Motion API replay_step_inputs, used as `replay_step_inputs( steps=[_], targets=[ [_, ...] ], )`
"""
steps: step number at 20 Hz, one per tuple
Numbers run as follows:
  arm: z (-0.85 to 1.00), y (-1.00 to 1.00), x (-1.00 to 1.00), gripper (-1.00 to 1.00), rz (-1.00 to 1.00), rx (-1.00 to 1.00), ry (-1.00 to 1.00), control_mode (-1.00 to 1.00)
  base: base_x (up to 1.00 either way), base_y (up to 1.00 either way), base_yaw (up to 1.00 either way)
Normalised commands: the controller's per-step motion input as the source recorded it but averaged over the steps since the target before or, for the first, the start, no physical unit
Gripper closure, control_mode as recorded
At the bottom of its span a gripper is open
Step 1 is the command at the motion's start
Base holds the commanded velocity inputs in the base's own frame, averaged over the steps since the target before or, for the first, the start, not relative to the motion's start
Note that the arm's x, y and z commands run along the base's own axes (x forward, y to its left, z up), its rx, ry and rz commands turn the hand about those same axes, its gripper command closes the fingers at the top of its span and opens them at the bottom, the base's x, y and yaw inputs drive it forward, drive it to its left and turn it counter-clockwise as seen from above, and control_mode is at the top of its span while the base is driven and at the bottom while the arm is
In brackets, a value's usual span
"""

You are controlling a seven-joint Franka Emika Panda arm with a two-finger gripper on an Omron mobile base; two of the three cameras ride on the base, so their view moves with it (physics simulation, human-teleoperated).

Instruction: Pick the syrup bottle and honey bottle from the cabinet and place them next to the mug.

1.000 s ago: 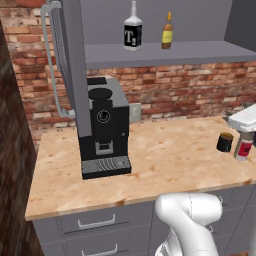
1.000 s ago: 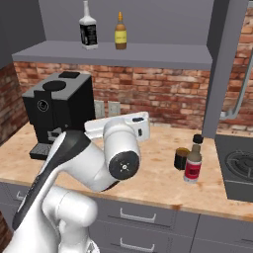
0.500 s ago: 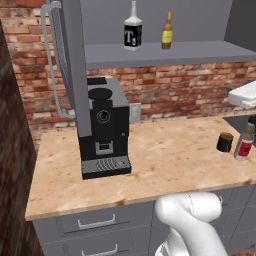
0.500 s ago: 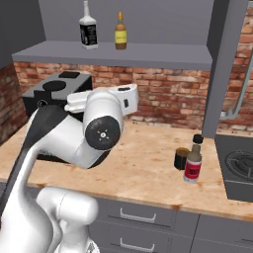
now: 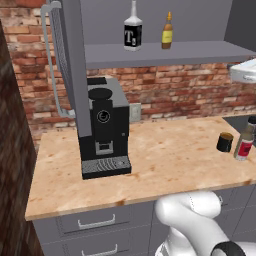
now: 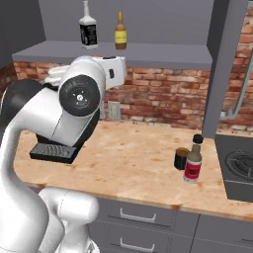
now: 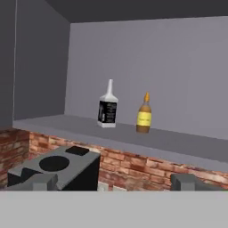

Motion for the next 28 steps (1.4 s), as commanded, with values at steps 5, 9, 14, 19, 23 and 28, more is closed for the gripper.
replay_step_inputs(
  steps=[5,9,14,19,23,28],
  targets=[
    [0.32,0.13,0.00,-1.00,0.00,0.00,0.17,-1.00,0.00,0.00,0.00],
    [0.11,0.19,0.08,-1.00,0.00,0.00,0.23,-1.00,0.00,0.00,0.00],
    [0.00,0.23,0.26,-1.00,0.00,0.00,0.07,-1.00,0.00,0.00,0.00],
    [0.00,0.19,0.37,-1.00,-0.03,0.00,0.02,-1.00,0.00,0.00,0.00],
    [0.00,0.11,0.38,-1.00,-0.13,0.00,0.11,-1.00,0.00,0.00,0.00],
    [-0.01,0.04,0.45,-1.00,-0.13,0.00,0.10,-1.00,0.00,0.00,0.00]
  ],
)
